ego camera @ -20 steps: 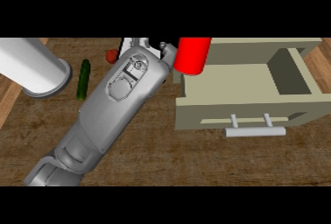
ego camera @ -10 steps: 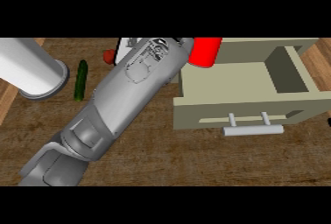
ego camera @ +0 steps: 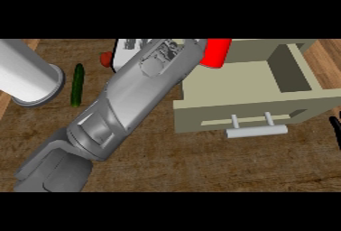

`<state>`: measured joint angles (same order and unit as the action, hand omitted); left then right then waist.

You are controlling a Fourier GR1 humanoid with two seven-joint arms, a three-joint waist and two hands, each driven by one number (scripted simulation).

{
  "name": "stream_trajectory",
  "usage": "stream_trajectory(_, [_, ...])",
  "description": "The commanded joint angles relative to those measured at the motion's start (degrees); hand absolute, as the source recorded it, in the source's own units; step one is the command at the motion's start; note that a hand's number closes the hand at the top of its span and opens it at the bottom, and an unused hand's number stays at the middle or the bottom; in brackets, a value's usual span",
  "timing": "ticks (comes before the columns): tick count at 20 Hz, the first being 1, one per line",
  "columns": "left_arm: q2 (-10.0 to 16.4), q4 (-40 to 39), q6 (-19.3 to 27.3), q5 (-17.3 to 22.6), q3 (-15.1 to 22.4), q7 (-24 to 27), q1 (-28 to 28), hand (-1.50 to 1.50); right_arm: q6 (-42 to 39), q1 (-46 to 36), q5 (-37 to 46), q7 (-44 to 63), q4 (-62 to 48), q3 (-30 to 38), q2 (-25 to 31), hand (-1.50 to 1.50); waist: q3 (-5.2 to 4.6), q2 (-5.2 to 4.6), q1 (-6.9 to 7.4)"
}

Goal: Pick up the can, place it into the drawer and close the drawer

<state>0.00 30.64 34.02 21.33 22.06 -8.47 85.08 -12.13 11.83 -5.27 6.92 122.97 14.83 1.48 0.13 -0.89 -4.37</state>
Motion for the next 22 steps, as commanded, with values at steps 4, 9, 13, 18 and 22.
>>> stream_trajectory(4, [0.0,-5.26,0.95,3.52,4.13,5.69,-0.83,1.5,0.92,-3.23,1.64,-1.57,-2.65,-0.54,-0.11,-1.5,0.04,-0.4,-0.84])
stream_trajectory(9, [0.0,-6.62,3.2,4.67,7.44,4.91,1.46,1.5,-0.08,-3.42,0.69,-0.25,-2.24,0.73,1.9,-1.5,0.05,-0.31,-1.47])
stream_trajectory(13, [0.0,-7.75,3.23,6.01,9.46,7.34,-0.59,1.5,0.87,-6.13,0.48,-0.71,-4.41,1.3,1.91,-1.5,0.06,-0.64,-1.8])
stream_trajectory(18, [0.0,-8.23,4.95,6.57,12.64,8.27,-1.38,1.5,2.17,-7.44,1.97,1.63,-2.64,-1.85,0.32,-1.5,0.06,-0.8,-2.89])
stream_trajectory(22, [0.0,-9.28,6.83,7.71,13.71,8.9,-2.44,-1.5,0.74,-7.54,0.36,2.93,-1.76,0.25,3.03,-1.5,0.05,-0.85,-3.12])
